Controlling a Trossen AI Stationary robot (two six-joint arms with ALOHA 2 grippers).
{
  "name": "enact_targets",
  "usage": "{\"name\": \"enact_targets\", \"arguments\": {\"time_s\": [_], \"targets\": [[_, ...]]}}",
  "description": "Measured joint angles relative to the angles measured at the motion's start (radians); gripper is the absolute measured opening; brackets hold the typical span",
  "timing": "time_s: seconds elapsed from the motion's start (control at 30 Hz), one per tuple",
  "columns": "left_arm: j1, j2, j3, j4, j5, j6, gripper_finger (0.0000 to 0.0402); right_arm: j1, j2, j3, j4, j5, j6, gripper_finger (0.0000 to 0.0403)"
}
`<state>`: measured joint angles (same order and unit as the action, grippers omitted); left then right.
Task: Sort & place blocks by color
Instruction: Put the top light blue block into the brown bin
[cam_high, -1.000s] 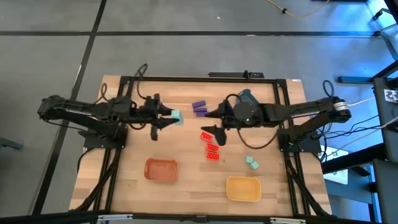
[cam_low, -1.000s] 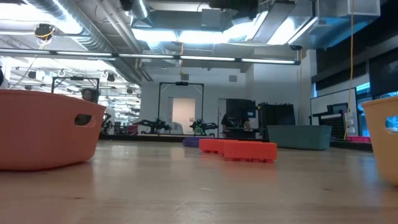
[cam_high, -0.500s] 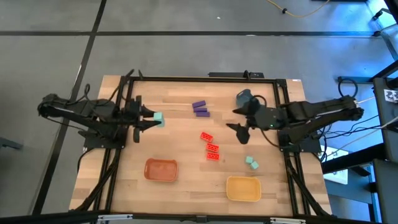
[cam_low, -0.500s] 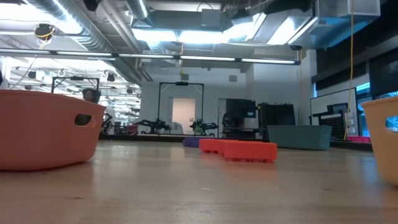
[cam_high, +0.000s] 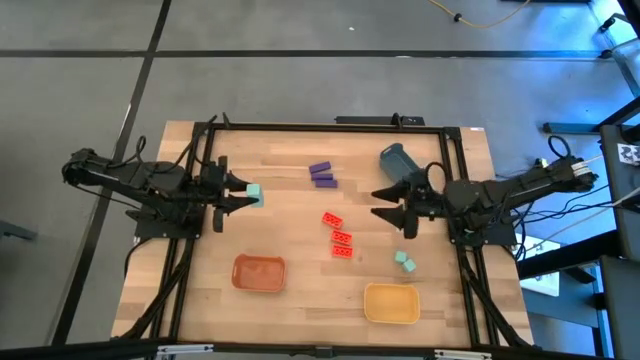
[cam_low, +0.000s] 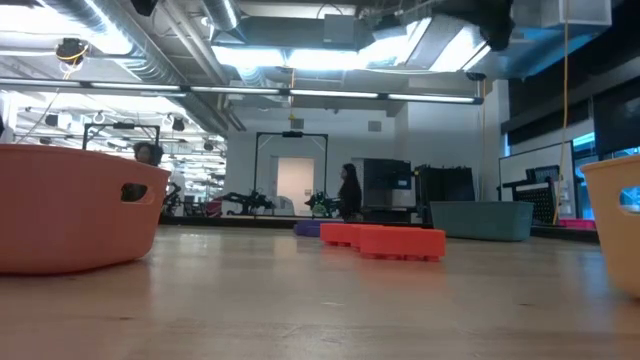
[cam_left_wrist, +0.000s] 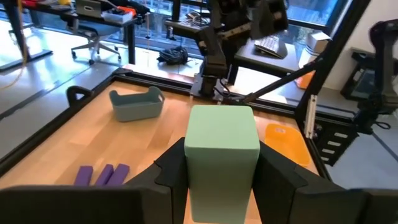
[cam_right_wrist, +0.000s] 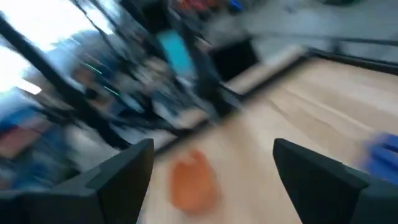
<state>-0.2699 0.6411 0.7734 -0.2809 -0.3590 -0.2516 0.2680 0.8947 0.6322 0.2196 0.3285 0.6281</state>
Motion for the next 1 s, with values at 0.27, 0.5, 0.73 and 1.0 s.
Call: {"name": "enact_targets", "arguments": {"time_s": [0.27, 0.5, 0.73, 1.0], "targets": [[0.0, 0.032, 0.014, -0.032, 0.025, -0.027, 0.0126, -0.018, -0.014, -0.052, 0.155, -0.019, -0.008, 0.0331], [-0.046, 0.284, 0.2, -0.335, 0.17, -0.125, 0.0126, -0.018, -0.014, -0.042, 0.15, -0.017, -0.027, 0.0331], [-0.126, 0.589, 0.307, -0.688, 0.412, -0.192, 0.0126, -0.018, -0.015, -0.042, 0.138, -0.017, -0.032, 0.0331], [-0.24, 0.828, 0.277, -0.655, 0.505, -0.163, 0.0126, -0.018, -0.014, -0.042, 0.086, -0.018, -0.03, 0.0331]]}}
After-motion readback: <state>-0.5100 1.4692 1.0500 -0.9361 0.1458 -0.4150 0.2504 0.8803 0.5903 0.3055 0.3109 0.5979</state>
